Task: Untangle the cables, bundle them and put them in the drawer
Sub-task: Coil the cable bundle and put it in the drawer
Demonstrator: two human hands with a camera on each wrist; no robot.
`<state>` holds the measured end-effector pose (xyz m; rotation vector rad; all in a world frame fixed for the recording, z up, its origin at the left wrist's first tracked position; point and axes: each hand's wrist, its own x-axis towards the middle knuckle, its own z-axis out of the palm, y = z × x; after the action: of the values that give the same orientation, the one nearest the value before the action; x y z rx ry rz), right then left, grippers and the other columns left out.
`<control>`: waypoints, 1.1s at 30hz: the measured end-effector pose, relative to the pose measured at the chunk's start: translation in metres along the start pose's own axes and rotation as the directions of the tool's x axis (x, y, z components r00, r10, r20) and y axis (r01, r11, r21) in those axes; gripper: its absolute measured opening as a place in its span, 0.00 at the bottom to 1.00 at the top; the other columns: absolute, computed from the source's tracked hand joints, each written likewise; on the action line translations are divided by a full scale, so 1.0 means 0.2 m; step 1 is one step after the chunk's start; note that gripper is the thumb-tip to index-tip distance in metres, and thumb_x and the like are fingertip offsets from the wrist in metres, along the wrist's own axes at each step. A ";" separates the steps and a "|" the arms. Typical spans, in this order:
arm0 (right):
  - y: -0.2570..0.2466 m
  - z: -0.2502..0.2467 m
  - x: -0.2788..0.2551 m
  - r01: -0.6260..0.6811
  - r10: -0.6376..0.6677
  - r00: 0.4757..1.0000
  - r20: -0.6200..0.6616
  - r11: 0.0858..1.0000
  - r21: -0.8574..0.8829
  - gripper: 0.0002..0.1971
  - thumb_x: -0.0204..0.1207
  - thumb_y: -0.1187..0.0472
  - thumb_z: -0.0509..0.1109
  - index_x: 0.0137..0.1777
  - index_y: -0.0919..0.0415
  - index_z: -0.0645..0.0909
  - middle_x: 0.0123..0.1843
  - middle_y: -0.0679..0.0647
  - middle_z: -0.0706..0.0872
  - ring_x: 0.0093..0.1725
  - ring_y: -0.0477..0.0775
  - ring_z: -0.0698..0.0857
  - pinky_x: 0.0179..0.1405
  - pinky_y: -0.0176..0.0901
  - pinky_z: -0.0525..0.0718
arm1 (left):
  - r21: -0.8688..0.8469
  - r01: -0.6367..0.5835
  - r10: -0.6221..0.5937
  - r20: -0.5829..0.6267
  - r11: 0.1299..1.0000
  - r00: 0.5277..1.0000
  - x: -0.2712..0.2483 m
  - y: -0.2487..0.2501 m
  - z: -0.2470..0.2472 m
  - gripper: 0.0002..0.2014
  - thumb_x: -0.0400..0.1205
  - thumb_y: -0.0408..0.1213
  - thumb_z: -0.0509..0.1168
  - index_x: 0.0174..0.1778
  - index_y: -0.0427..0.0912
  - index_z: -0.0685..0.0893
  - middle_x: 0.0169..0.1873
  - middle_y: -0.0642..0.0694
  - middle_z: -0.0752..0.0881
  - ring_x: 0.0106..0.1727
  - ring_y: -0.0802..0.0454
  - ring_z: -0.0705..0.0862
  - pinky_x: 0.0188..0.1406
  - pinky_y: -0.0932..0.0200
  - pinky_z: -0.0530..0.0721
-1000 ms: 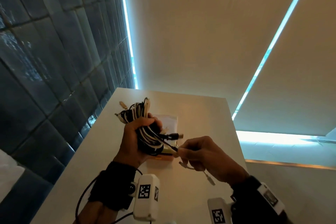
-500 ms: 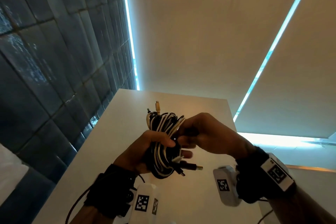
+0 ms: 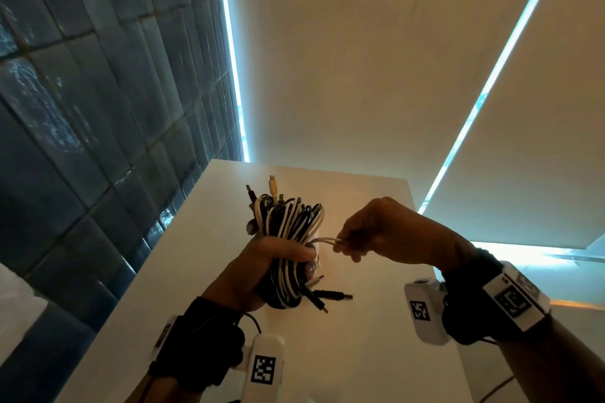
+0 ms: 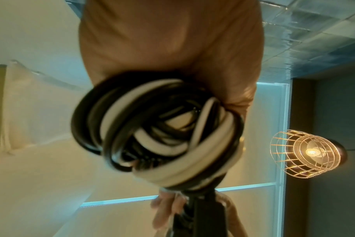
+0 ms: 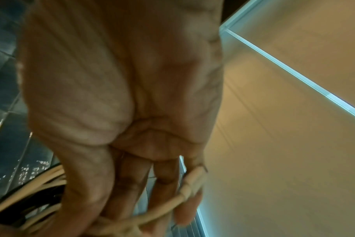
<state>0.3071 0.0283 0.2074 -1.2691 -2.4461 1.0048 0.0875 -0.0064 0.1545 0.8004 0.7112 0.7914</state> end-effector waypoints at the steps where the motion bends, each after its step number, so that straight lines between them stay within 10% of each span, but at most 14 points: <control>1: 0.00 0.01 0.00 -0.007 0.008 1.000 0.006 0.998 -0.065 0.07 0.76 0.66 0.73 0.51 0.57 0.91 0.39 0.47 0.92 0.39 0.39 0.89 0.44 0.25 0.83 | 0.006 -0.025 0.025 -0.023 1.000 0.999 0.00 -0.01 0.00 0.05 0.70 0.29 0.69 0.39 0.35 0.80 0.29 0.41 0.79 0.29 0.49 0.81 0.33 0.58 0.82; 6: 0.00 0.01 0.03 0.002 -0.037 0.974 -0.221 0.987 -0.160 0.06 0.73 0.65 0.76 0.49 0.58 0.90 0.40 0.43 0.89 0.38 0.37 0.87 0.40 0.21 0.79 | 0.135 -0.160 0.177 -0.119 0.978 0.977 0.03 -0.03 0.03 0.06 0.67 0.28 0.71 0.37 0.34 0.82 0.28 0.41 0.81 0.29 0.48 0.82 0.31 0.58 0.82; 15: 0.00 0.18 0.09 0.103 0.162 0.868 -0.470 0.866 0.489 0.02 0.70 0.73 0.77 0.39 0.67 0.89 0.34 0.63 0.91 0.34 0.65 0.91 0.39 0.60 0.91 | 0.320 -0.309 0.392 -0.240 0.896 0.888 0.09 -0.12 0.11 0.17 0.66 0.30 0.78 0.49 0.45 0.89 0.45 0.42 0.91 0.50 0.43 0.90 0.51 0.49 0.88; 23: -0.05 0.28 0.08 0.102 0.212 0.776 -0.594 0.887 0.450 0.11 0.64 0.73 0.79 0.30 0.56 0.88 0.26 0.47 0.88 0.27 0.42 0.86 0.28 0.31 0.82 | 0.404 -0.222 0.356 -0.295 0.887 0.887 0.09 -0.14 0.12 0.15 0.68 0.24 0.77 0.49 0.37 0.87 0.37 0.46 0.91 0.40 0.49 0.90 0.38 0.56 0.86; 28: -0.07 0.17 -0.01 0.060 0.119 0.939 -0.322 0.866 0.496 0.07 0.71 0.67 0.77 0.47 0.58 0.91 0.43 0.49 0.93 0.45 0.44 0.89 0.43 0.34 0.84 | 0.448 -0.264 0.398 -0.236 0.854 0.887 0.04 -0.12 0.08 0.10 0.61 0.26 0.71 0.35 0.41 0.88 0.33 0.41 0.89 0.39 0.41 0.89 0.42 0.43 0.89; 33: -0.09 0.21 0.02 0.012 0.110 0.980 -0.169 0.806 0.592 0.43 0.62 0.55 0.84 0.77 0.50 0.68 0.64 0.49 0.86 0.61 0.47 0.87 0.60 0.48 0.86 | 0.427 -0.344 0.434 -0.133 0.836 0.891 0.07 -0.12 0.10 0.15 0.63 0.36 0.72 0.45 0.47 0.88 0.43 0.39 0.89 0.46 0.41 0.88 0.46 0.40 0.87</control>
<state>0.2744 0.0040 0.1880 -1.1372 -1.7403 1.4306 0.1179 -0.0135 0.1408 1.2639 0.9426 1.1450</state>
